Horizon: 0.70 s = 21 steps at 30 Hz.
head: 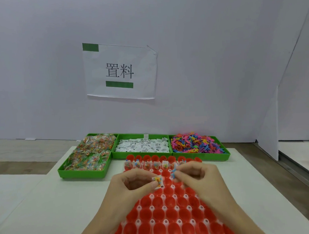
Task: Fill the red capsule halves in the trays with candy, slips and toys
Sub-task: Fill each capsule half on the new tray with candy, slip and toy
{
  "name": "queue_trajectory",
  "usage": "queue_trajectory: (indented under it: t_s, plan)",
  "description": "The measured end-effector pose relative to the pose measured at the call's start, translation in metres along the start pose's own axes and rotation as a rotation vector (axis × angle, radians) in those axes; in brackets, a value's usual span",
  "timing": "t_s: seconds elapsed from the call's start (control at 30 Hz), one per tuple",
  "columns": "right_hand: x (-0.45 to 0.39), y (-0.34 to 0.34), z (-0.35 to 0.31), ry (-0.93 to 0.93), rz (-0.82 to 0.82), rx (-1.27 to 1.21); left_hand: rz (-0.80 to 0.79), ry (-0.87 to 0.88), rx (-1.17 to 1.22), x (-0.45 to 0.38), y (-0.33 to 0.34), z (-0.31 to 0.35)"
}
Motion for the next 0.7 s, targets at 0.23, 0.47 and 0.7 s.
queue_trajectory:
  t_s: [0.23, 0.47, 0.7]
  plan:
    - [0.020, 0.026, -0.006, -0.070, -0.074, 0.073, -0.035, 0.085, -0.113, 0.006, 0.016, 0.007]
    - [0.021, 0.017, -0.008, -0.105, -0.148, 0.073, -0.003, 0.107, -0.168, 0.006, 0.019, 0.010]
    - [0.000, -0.012, -0.027, -0.150, -0.258, 0.193, -0.031, 0.161, -0.257, -0.020, 0.043, 0.030]
Point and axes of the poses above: each hand's wrist, its own x-axis away from the middle knuckle, its own y-axis out of the palm, z = x × y, the point moved 8 cm from there along -x, towards the middle knuckle, and after that the axes turned 5 degrees about y, right-handed, at the moved point
